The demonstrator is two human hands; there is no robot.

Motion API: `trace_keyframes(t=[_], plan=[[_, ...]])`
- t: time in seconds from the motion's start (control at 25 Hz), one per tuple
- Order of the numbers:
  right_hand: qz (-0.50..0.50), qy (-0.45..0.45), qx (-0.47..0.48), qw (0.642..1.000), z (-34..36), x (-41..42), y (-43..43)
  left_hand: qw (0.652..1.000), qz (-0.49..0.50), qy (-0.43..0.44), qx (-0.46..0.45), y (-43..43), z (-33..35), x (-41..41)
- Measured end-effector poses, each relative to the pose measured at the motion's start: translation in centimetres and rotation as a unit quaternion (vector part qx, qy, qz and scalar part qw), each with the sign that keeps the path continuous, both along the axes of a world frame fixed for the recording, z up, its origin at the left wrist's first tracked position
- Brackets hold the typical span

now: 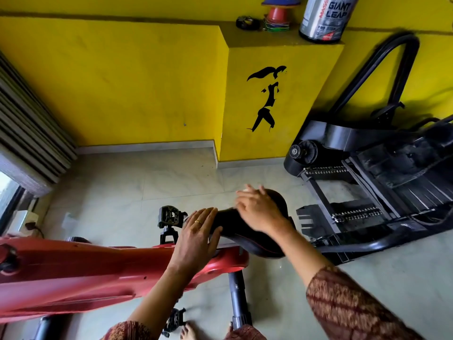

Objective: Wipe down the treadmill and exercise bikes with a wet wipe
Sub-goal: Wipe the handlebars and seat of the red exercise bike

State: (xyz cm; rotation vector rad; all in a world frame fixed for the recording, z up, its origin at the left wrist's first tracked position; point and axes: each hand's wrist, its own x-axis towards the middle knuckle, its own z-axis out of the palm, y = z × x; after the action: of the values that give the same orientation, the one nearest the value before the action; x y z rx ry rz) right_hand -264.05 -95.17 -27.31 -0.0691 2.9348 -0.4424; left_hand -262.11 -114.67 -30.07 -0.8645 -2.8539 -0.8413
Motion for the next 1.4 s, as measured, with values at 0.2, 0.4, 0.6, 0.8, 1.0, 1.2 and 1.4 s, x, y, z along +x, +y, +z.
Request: trace_keyframes(t=[0.2,0.4,0.6,0.8,1.0,1.2,1.4], plan=[[-0.014,-0.138,-0.007,0.99,1.9,-2.3,-1.5,1.0,-0.009,0.007,-0.016,-0.1,0.2,-0.3],[0.01,-0.154,-0.018,0.988,2.1,-4.0,2.0,0.999,0.0,0.01,-0.042,0.6,0.8,-0.6],[-0.202,-0.099,-0.186,0.957,0.8,0.0,7.3,0.997,-0.056,0.018,-0.048,5.0,1.3,-2.3],[-0.314,-0.082,-0.268,0.907,-1.2,7.9,6.7,0.991,-0.112,0.002,-0.074,8.9,0.5,-1.9],[-0.335,-0.051,-0.252,0.907,-0.5,1.7,6.4,0.99,-0.114,0.025,-0.083,8.6,0.1,-2.0],[-0.363,-0.029,-0.291,0.885,-1.6,5.5,6.5,0.987,-0.11,0.047,-0.106,8.4,0.1,-1.6],[-0.379,-0.084,-0.342,0.856,-2.1,9.4,6.7,0.987,-0.1,0.051,-0.117,8.7,0.0,-1.4]])
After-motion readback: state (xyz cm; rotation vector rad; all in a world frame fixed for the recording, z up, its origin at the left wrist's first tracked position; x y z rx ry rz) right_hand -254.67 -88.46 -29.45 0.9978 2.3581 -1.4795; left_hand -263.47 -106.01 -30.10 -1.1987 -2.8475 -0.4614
